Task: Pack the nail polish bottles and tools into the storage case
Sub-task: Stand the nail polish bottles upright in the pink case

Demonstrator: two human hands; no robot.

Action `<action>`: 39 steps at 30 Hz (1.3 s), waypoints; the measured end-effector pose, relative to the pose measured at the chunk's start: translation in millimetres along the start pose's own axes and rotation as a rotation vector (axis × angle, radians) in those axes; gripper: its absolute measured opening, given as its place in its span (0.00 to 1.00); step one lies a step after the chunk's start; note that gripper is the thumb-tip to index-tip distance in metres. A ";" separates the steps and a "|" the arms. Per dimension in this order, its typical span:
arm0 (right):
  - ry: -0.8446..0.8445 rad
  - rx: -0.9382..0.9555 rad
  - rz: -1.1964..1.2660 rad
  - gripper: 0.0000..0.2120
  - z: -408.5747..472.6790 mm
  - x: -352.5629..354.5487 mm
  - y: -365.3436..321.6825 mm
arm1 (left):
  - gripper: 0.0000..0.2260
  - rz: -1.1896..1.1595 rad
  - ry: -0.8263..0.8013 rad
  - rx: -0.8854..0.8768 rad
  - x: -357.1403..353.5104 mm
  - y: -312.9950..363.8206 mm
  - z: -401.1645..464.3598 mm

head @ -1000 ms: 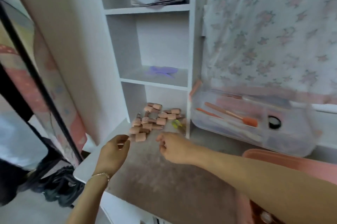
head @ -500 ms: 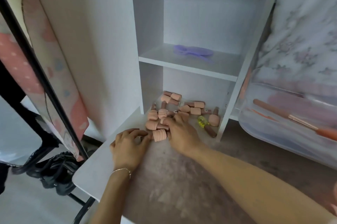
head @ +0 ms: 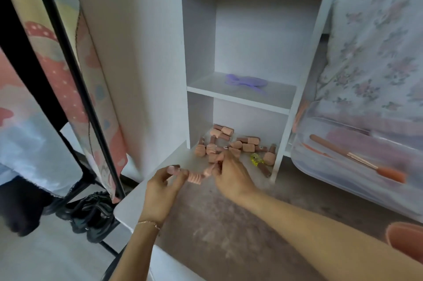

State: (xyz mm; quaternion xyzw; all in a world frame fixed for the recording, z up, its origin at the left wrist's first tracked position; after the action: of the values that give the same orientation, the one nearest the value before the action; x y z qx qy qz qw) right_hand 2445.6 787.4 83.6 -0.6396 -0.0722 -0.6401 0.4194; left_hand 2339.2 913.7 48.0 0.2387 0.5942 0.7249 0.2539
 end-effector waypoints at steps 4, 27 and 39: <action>0.026 0.024 0.237 0.01 -36.8 25.6 -7.4 | 0.07 -0.369 0.049 -0.031 6.1 32.5 -40.2; 0.032 -0.109 0.451 0.05 -254.8 222.7 139.5 | 0.18 -0.614 -0.707 0.109 -179.8 159.0 -217.5; -0.278 -0.062 -0.148 0.06 -281.0 189.4 191.5 | 0.11 -0.503 -0.676 0.030 -214.9 146.0 -228.5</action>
State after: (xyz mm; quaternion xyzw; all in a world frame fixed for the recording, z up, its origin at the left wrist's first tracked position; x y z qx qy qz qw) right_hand 2385.2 404.4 117.0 -0.7276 -0.1567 -0.5765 0.3372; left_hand 2341.5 580.4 140.9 0.3143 0.5276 0.5126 0.6000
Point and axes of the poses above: each hand's wrist, its own z-axis towards the middle knuckle, its own x-axis out of the back of the hand, y = z × x, the point moved 3 cm from there along z, towards the middle knuckle, and after that the axes turned 12 degrees about -z, right-handed, at the moved point
